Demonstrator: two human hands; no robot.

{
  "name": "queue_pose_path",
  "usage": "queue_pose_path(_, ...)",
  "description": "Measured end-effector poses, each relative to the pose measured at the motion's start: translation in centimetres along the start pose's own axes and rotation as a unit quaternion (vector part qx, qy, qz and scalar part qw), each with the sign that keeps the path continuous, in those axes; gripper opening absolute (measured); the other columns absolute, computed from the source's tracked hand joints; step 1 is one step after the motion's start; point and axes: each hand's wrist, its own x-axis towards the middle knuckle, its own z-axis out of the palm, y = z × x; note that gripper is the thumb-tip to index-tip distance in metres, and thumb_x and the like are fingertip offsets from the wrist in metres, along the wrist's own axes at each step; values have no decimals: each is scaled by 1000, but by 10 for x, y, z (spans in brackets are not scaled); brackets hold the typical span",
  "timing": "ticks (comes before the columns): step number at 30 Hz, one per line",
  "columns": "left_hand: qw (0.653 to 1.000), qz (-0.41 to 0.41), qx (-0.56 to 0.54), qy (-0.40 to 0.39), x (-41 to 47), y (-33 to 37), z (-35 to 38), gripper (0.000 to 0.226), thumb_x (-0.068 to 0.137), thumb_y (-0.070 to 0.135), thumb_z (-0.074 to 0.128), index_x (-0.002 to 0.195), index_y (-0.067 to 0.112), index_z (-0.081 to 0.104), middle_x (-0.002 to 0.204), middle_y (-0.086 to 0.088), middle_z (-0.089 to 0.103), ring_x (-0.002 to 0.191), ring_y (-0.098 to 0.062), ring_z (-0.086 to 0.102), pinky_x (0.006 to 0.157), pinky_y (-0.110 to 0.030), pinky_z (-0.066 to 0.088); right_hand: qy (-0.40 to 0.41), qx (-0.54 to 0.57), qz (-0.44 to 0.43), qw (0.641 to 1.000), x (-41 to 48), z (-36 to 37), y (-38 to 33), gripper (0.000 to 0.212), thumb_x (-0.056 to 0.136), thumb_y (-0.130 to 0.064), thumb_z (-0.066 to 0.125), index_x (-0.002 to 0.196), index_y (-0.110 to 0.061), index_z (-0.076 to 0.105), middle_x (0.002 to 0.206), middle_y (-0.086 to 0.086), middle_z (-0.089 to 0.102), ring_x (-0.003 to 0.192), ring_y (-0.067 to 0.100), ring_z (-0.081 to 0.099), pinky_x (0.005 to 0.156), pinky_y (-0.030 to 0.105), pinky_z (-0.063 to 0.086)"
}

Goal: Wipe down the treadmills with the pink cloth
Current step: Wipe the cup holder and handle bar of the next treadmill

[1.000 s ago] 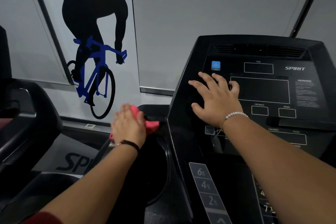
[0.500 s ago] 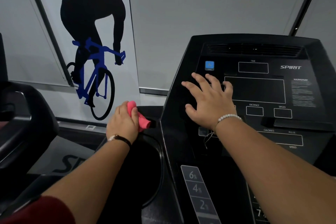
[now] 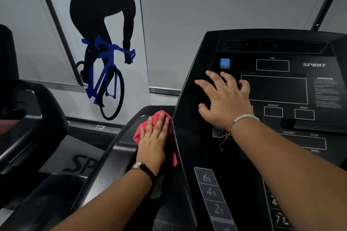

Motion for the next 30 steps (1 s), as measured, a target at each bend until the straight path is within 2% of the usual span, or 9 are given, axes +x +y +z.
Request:
queue_pose_path(2,1000,11,-28,-8,-1,-11,-1,75,91,16,54,142,32,2,150,15,-7,140,-17,-14,111,-34,-14,0,-3,0,1000,0,1,0,61,80,-51,42,137,-43,25,152,-7,20,139,24,19,105,57,18)
queue_pose_path(5,996,75,33,36,9,-37,-10,53,93,31,43,144,32,28,151,12,26,138,-23,29,114,-36,17,2,0,-1,1000,0,1,0,60,79,-50,43,137,-44,27,152,-8,22,138,24,20,104,58,18)
queue_pose_path(7,997,39,50,40,24,-43,-16,48,94,38,31,142,31,36,148,7,37,131,-25,39,109,-41,28,2,1,1,1000,0,1,0,60,79,-50,44,136,-44,28,152,-8,23,138,24,20,104,57,17)
queue_pose_path(9,998,-30,35,41,42,-39,-22,46,96,39,30,140,28,39,145,4,41,130,-21,40,110,-40,28,3,1,3,1000,0,0,0,60,79,-49,44,137,-43,28,152,-8,23,138,24,20,104,57,17)
queue_pose_path(13,987,-147,35,57,74,-20,-31,41,96,38,26,118,24,57,123,-1,59,111,-23,54,100,-40,36,-2,-2,5,1000,0,0,0,60,79,-49,44,136,-44,27,152,-8,21,139,24,19,105,57,17)
queue_pose_path(21,995,-65,0,72,51,-5,-14,47,99,32,28,144,19,33,152,-1,30,142,-24,18,116,-36,4,5,-4,6,1000,1,1,-2,60,78,-48,46,136,-43,30,151,-8,25,138,25,22,104,57,19)
queue_pose_path(24,995,-29,-53,81,31,-3,-9,57,93,26,50,146,25,28,153,10,24,142,-19,15,112,-27,-6,8,-11,7,1000,0,1,-2,61,77,-48,46,135,-44,30,150,-8,25,137,24,23,103,56,20)
queue_pose_path(27,977,-65,-176,99,10,9,-7,67,84,13,64,142,26,35,142,23,22,132,-9,20,110,-17,2,8,-13,10,1000,0,1,-1,60,77,-48,46,135,-44,30,150,-9,25,137,24,23,103,56,20)
queue_pose_path(30,938,-143,-305,86,-6,18,-9,50,87,9,62,134,23,49,128,23,40,116,-4,28,105,-16,21,5,-17,8,1000,0,1,-2,60,77,-49,44,135,-44,30,150,-8,25,137,24,23,103,56,21)
